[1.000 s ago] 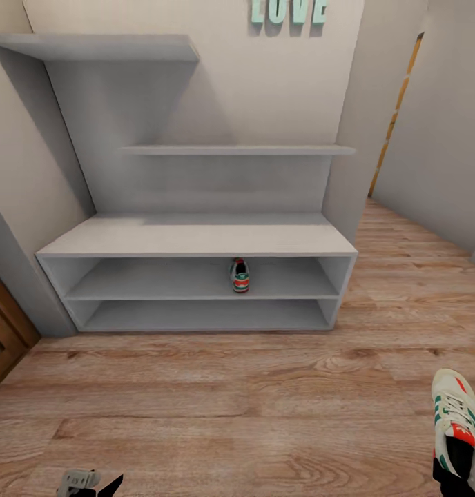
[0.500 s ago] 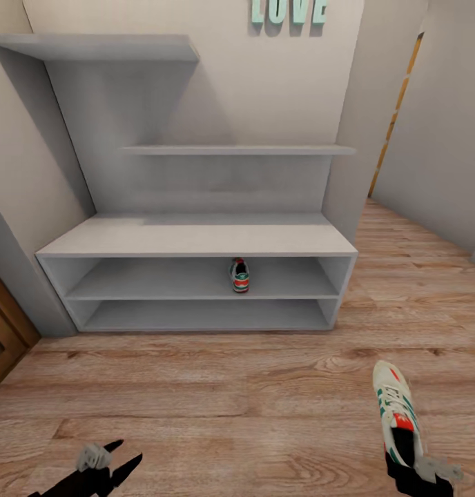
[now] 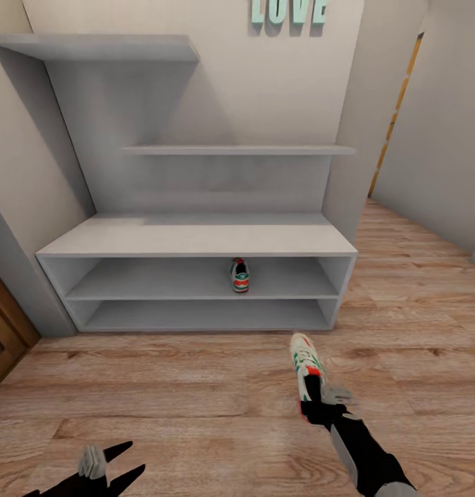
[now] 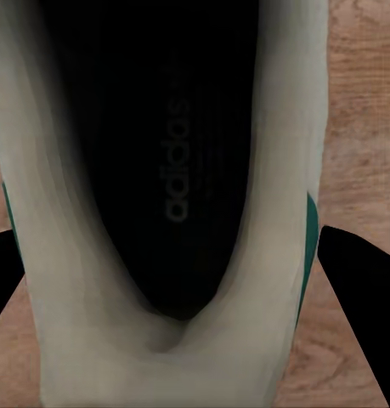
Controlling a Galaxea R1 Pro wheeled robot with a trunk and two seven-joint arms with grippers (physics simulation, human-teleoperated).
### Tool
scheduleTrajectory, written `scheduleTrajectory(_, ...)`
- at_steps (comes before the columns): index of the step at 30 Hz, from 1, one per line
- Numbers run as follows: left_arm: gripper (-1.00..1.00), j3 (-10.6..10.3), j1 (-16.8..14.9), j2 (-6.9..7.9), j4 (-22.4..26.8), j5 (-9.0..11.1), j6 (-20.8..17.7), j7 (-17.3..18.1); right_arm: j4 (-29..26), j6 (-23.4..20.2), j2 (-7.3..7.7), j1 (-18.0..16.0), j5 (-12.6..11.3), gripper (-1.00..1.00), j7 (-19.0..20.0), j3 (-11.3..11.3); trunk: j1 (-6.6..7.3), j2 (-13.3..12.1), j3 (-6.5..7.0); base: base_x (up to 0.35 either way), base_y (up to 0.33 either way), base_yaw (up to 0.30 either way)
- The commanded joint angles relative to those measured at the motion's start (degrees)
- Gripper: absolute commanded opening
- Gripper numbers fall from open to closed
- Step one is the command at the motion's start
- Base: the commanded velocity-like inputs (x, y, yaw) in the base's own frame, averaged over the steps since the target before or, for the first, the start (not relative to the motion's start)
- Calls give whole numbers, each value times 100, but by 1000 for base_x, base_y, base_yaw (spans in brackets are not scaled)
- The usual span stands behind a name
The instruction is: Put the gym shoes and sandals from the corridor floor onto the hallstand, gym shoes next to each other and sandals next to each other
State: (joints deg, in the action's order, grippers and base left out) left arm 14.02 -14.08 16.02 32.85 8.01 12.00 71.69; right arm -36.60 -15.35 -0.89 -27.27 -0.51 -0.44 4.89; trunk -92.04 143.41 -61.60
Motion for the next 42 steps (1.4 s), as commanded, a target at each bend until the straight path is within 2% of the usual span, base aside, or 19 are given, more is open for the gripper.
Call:
scheduleTrajectory(1,100,23,-3,2,-2,17,34,56,-5,-123,-65,-100,26,-100,-29,24,1,2,-6,0,0,0)
scheduleTrajectory(4,100,91,-5,4,2,39,42,148,11,-324,-280,-429,30,-100,-312,8,1,2,-6,0,0,0)
scheduleTrajectory(7,100,128,-9,-1,54,40,54,193,26,-445,-699,-922,28,-100,-1291,-98,1,2,-6,0,0,0)
scheduleTrajectory(9,100,111,-8,-7,111,24,56,200,28,-478,-851,-1150,23,-100,-1622,-319,1,2,-6,0,0,0)
scheduleTrajectory(10,100,107,-8,-8,126,21,56,201,29,-495,-874,-1199,21,-100,-1670,-379,1,2,-6,0,0,0)
scheduleTrajectory(11,100,89,-6,-11,202,-1,52,204,29,-734,-911,-1487,2,-100,-1819,-642,1,2,-6,0,0,0)
scheduleTrajectory(13,100,90,-1,-6,224,-6,50,203,28,-959,-911,-1663,-14,-100,-1850,-702,1,2,-6,0,0,0)
scheduleTrajectory(14,100,86,1,-10,236,-14,42,197,9,-1186,-911,-1937,-25,-100,-1868,-735,1,2,-6,0,0,0)
scheduleTrajectory(15,100,84,1,-11,238,-17,35,190,-9,-1234,-911,-2077,-27,-100,-1866,-747,1,2,-6,0,0,0)
scheduleTrajectory(25,100,131,10,-11,239,-12,35,197,26,-1231,-911,-2129,-14,-100,-1857,-761,1,2,-6,25,0,0)
scheduleTrajectory(42,100,127,10,-18,239,-4,47,198,43,-1217,-911,-2122,-1,-100,-1857,-752,1,2,-6,224,0,0)
